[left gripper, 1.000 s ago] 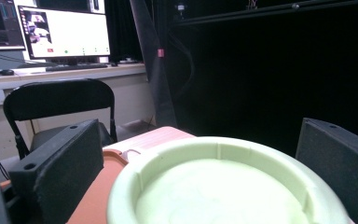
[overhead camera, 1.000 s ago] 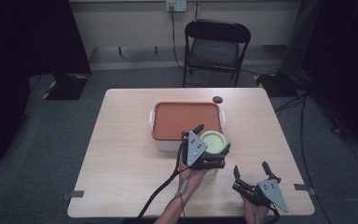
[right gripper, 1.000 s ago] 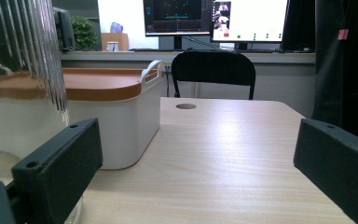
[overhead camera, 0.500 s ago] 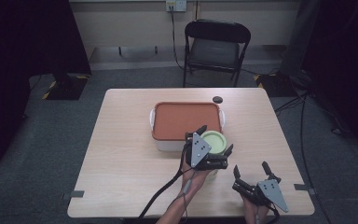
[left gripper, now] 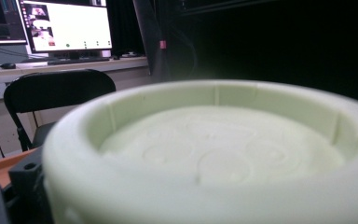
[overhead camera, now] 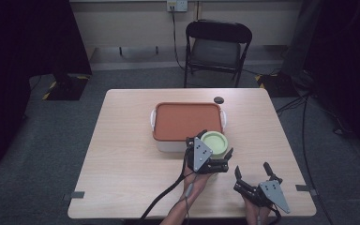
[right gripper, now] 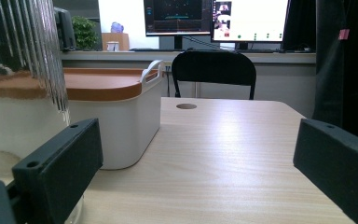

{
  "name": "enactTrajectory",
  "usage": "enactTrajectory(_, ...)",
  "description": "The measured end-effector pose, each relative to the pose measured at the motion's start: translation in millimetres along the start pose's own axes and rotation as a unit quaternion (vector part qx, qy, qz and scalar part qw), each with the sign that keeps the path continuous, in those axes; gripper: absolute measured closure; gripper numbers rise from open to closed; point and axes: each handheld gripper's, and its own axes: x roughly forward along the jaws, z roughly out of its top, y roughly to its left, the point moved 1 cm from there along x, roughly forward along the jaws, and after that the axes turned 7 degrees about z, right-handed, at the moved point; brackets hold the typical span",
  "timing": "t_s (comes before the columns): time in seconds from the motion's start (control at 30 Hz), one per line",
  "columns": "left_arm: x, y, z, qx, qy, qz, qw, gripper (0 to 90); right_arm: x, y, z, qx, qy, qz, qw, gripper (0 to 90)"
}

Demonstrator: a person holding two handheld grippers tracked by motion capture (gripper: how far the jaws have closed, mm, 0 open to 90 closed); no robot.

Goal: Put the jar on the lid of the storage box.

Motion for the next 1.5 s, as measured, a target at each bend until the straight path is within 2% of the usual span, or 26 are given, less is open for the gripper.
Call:
enactTrajectory(0.17, -0.1, -0.2, -6.1, 0.001, 0.002, 0.003, 1.0, 0.4, 0.0, 0.0, 0.0, 0.0, 0.0, 0.0, 1.0, 0.4)
enactTrajectory(0.27, -2.5, 0.1, -9.1, -0.005, -0.009, 0.011, 0.9999, 2.5, 0.0, 0.0, 0.0, 0.0, 0.0, 0.0, 1.0, 0.4)
enactTrajectory(0.6, -0.5, -2.4, -18.6, -0.001, 0.005, 0.005, 1.0, 4.1, 0.0, 0.0, 0.0, 0.0, 0.0, 0.0, 1.0, 0.4)
enactTrajectory(0.77, -1.4, -3.2, -22.8, -0.005, 0.001, 0.002, 1.0, 6.4, 0.0, -0.1, 0.0, 0.0, 0.0, 0.001, 1.0, 0.4)
enactTrajectory(1.0, -2.0, -3.7, -29.5, -0.007, 0.007, 0.001, 0.9999, 8.3, 0.0, -0.2, 0.0, 0.0, 0.0, 0.002, 1.0, 0.4)
enactTrajectory(1.23, -2.0, -4.7, -32.1, -0.009, 0.002, 0.003, 1.0, 7.8, 0.0, -0.2, 0.0, 0.0, 0.0, 0.003, 1.0, 0.4)
enactTrajectory(1.5, -2.8, -5.1, -40.5, -0.004, 0.003, 0.006, 1.0, 8.5, 0.0, -0.2, 0.0, 0.0, 0.0, 0.003, 1.0, 0.4)
